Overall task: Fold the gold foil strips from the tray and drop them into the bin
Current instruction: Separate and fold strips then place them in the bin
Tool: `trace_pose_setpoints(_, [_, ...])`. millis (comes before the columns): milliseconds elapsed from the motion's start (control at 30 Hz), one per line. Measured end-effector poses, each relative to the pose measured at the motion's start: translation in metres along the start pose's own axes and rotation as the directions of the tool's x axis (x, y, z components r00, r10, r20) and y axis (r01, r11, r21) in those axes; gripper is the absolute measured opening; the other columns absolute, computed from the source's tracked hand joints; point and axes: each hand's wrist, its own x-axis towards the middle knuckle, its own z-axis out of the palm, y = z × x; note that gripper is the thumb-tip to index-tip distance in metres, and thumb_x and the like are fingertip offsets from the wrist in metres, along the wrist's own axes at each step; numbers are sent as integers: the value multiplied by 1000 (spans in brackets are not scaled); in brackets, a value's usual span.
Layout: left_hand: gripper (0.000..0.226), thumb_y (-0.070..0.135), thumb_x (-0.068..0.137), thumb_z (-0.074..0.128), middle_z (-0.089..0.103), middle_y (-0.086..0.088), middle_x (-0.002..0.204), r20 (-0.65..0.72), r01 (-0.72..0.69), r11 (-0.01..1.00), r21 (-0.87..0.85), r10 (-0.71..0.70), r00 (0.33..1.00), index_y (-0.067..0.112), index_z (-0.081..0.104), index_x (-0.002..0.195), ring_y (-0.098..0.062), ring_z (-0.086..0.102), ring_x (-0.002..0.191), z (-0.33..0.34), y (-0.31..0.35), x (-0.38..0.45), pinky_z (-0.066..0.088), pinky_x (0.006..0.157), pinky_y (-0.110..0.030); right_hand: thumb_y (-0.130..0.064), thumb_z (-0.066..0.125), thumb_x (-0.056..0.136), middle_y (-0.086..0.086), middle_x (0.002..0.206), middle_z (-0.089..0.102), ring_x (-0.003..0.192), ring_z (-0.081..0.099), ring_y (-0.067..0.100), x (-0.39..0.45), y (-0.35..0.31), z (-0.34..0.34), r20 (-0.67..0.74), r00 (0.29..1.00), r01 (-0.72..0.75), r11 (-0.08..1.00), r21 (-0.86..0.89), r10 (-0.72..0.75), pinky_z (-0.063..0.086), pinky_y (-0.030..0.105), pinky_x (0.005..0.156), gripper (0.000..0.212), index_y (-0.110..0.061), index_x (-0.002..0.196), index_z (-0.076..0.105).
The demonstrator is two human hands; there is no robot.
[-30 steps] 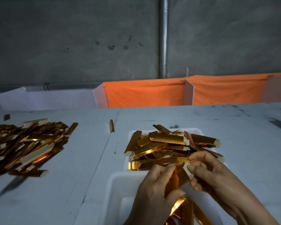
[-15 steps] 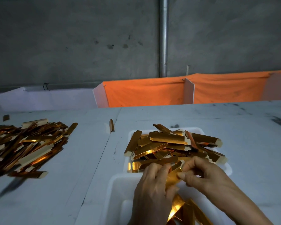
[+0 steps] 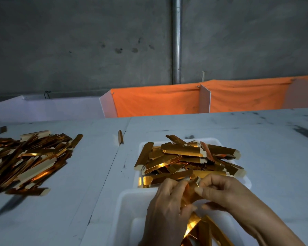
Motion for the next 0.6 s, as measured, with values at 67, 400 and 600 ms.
trace_pose_setpoints(67, [61,33,46,94,65,11,83,15,-1,1000,-10,1,1000,19,72,101,-1,56,66,0,-1,-1,17,49,6,-20,75,78,18,92,71,84,68,30,2,2,0,1,1000,5,997,-71,-5,58,26,67,7,-14,76,73])
trace_pose_setpoints(400, [83,82,73,32,58,14,113,22,87,985,-152,-85,996,28,53,131,-3,51,102,-2,-5,0,24,74,0,-5,60,90,23,86,68,67,66,23,5,7,9,86,995,-67,971,228,48,53,32,64,12,-1,86,70])
trace_pose_setpoints(600, [66,73,76,37,37,33,114,99,159,969,-190,-142,985,46,34,136,22,32,89,-6,-6,-1,22,71,9,-7,57,92,24,91,70,78,70,26,4,8,9,95,995,-19,969,246,-5,55,28,66,14,-3,85,69])
